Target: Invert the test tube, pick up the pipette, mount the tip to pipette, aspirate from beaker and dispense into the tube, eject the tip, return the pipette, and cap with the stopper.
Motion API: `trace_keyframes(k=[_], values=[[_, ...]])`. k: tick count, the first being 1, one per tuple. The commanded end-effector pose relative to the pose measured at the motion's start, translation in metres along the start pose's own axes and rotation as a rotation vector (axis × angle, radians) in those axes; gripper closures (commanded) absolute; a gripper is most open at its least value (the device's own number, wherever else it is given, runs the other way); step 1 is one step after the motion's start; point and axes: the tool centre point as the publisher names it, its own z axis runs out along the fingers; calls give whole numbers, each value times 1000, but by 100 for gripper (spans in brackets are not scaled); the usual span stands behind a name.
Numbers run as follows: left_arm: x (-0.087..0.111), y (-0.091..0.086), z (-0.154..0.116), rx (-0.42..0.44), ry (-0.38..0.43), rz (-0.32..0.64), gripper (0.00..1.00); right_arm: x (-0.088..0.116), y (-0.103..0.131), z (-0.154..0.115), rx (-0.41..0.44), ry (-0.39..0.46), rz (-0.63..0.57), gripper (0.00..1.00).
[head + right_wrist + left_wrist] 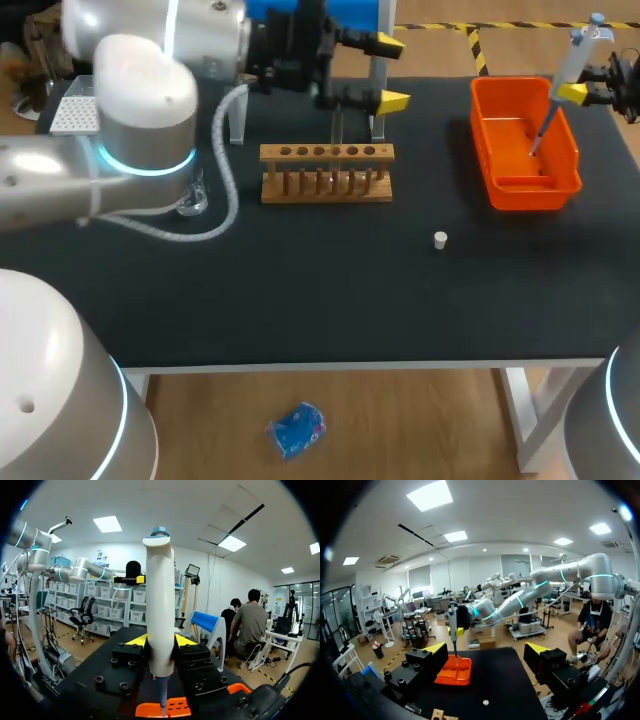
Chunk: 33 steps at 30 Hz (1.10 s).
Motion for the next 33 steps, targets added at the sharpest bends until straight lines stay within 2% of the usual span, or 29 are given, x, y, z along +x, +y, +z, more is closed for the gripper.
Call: trace_keyframes(k=[1,5,27,29,33], values=[[-44,0,65,3,57,-8,0,0,0,0,2,0,-1,100],[-60,-3,100,20,114,8,0,0,0,0,2,0,-1,100],[-60,-3,100,20,114,8,0,0,0,0,2,0,-1,100],[-65,-2,104,32,102,15,0,0,0,0,2,0,-1,100],[-82,-7,121,14,125,40,0,0,0,0,2,0,-1,100]])
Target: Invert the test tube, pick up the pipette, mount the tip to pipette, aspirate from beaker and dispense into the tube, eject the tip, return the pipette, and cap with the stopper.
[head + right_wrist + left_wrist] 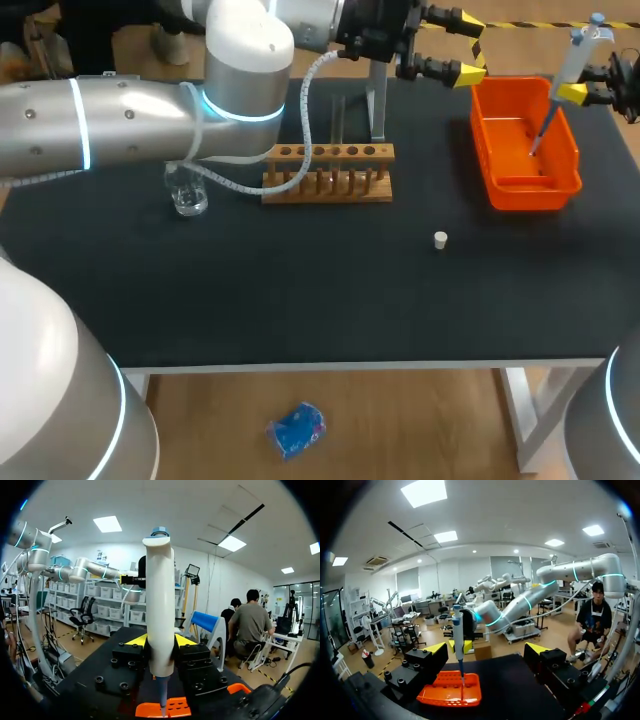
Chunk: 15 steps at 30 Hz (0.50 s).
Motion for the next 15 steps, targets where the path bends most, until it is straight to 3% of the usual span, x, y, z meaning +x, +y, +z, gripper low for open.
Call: trace_keyframes(k=[1,8,15], values=[[-24,-3,19,-15,32,15,0,0,0,0,2,0,-1,100],[-50,-7,42,-73,39,-49,0,0,0,0,2,0,-1,100],[-67,-14,61,-50,-5,-96,0,0,0,0,2,0,-1,100]])
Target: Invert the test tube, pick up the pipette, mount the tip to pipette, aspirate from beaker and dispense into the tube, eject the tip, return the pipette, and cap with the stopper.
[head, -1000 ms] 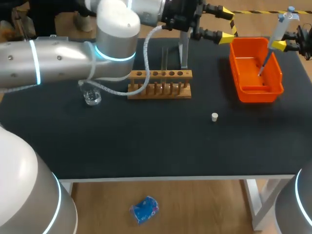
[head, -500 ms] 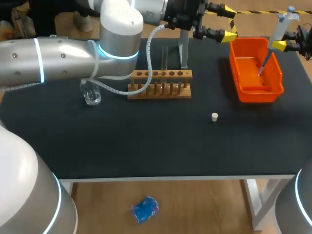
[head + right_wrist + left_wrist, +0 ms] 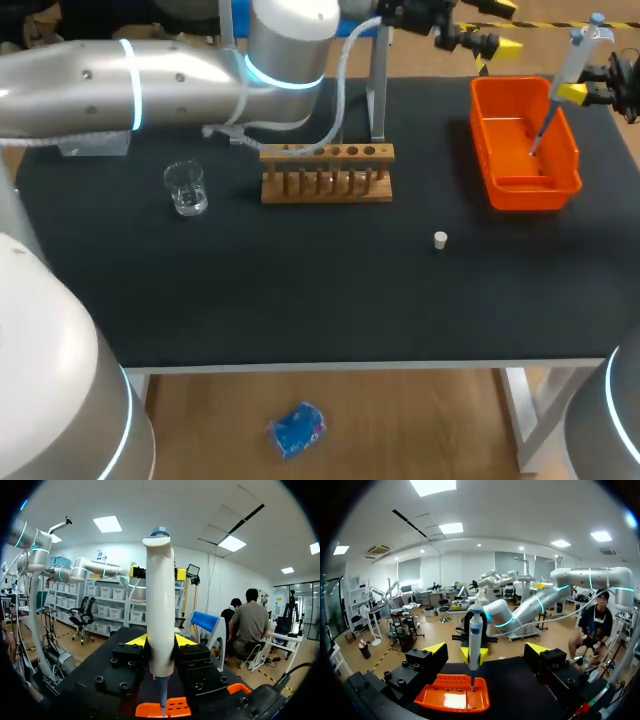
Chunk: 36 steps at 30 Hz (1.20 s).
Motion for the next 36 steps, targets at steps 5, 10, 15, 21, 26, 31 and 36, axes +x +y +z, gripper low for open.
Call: trace_keyframes(k=[5,10,15,21,26,31,36], values=[[-12,-3,15,4,1,-5,0,0,0,0,2,0,-1,100],[-12,-3,15,4,1,-5,0,0,0,0,2,0,-1,100],[-12,-3,15,4,1,-5,0,0,0,0,2,0,-1,100],[-13,-7,16,-9,-22,0,0,0,0,0,2,0,-1,100],[-11,-11,15,-12,-46,-8,0,0,0,0,2,0,-1,100],[-10,-13,18,-6,-54,-7,100,0,0,0,2,0,-1,100],[-10,-18,25,-16,-40,-5,100,0,0,0,2,0,-1,100]])
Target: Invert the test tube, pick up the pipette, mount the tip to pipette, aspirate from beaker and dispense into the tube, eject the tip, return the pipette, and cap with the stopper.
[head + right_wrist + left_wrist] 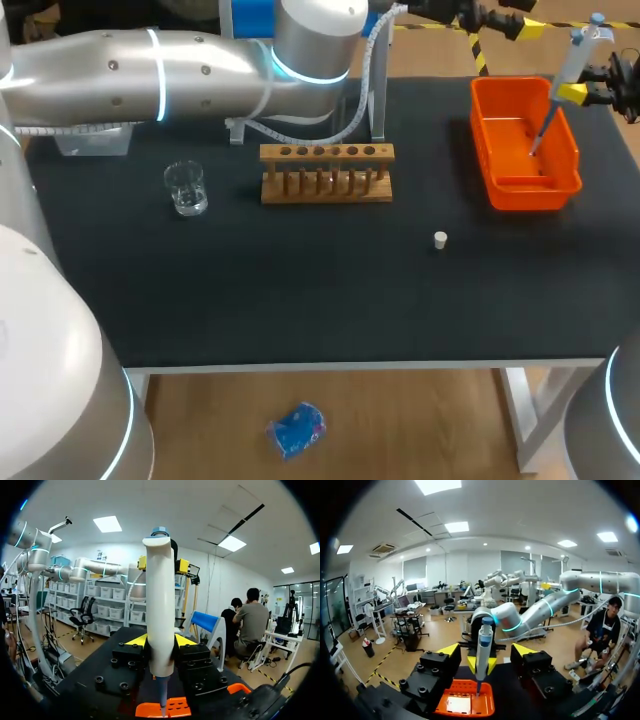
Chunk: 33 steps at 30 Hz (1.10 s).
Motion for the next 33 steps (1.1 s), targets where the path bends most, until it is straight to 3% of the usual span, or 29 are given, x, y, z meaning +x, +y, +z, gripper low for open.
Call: trace_keyframes(k=[1,12,22,33], values=[[-2,-3,6,-9,6,-3,100,0,0,0,2,0,-1,100],[-10,-18,27,-26,24,-12,100,0,0,0,2,0,-1,100],[-4,-27,40,-39,24,-1,100,0,0,0,2,0,-1,100],[-4,-17,49,-47,26,-8,100,0,0,0,2,0,-1,100]])
